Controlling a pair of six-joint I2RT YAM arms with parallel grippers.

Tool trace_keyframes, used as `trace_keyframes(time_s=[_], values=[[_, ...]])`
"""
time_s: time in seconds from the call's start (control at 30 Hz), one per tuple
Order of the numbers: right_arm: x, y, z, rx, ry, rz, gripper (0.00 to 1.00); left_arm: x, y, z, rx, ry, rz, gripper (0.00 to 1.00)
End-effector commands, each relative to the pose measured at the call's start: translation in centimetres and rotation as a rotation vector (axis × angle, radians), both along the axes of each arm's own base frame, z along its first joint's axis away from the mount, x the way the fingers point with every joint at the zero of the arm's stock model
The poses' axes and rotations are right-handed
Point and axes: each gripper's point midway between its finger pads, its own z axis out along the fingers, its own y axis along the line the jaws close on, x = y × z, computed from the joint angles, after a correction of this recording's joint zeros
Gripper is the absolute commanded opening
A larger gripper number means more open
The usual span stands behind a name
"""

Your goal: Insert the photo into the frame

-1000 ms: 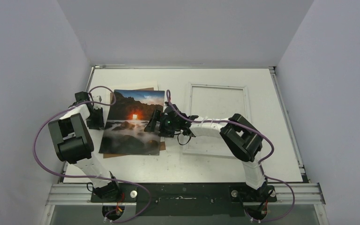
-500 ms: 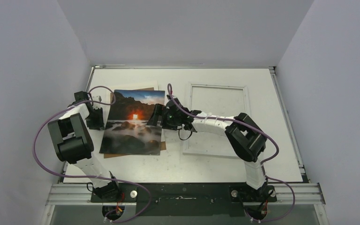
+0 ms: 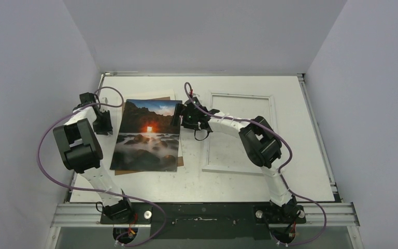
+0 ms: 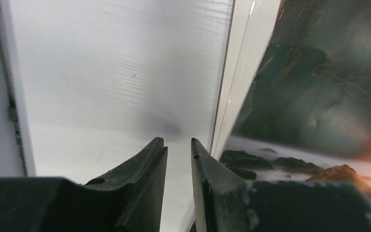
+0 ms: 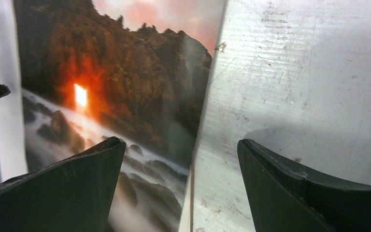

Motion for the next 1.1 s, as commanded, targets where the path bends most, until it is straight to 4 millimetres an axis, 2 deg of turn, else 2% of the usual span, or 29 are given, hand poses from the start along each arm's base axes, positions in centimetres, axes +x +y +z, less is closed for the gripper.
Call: trace_keyframes(time_s=[0.0, 0.2, 0.33, 0.5, 0.63, 0.8, 1.07], values=[[0.7, 0.4, -0.5, -0.046, -0.008, -0.014, 0.90, 0.8, -0.1, -0.9, 0.019, 0.011, 0.020, 0.24], [-0.1, 1.4, -2.1, -0.038, 0.033, -0.017, 0.90, 0.0, -1.2, -2.4, 0.014, 0.037, 0.007, 0.23], [-1.3, 3.3, -2.9, -0.007, 0.069, 0.002, 0.90, -0.3, -2.1, -2.8, -0.005, 0.049, -0.001, 0.23], [-2.2, 5.6, -2.5, 0.070, 0.099, 0.019, 0.90, -0.7, -3.4, -3.2, -0.030, 0.061, -0.016, 0.22], [-2.0, 6.2, -0.2, 0.137, 0.076, 0.021, 0.90, -0.8, -3.8, -3.3, -0.037, 0.063, -0.025, 0.21], [-1.6, 6.7, 4.6, 0.260, 0.025, 0.024, 0.90, -0.7, -4.1, -3.1, -0.042, 0.063, -0.032, 0.21], [-2.7, 7.2, 9.7, 0.410, -0.023, 0.063, 0.90, -0.8, -4.1, -2.7, -0.036, 0.055, -0.035, 0.20]])
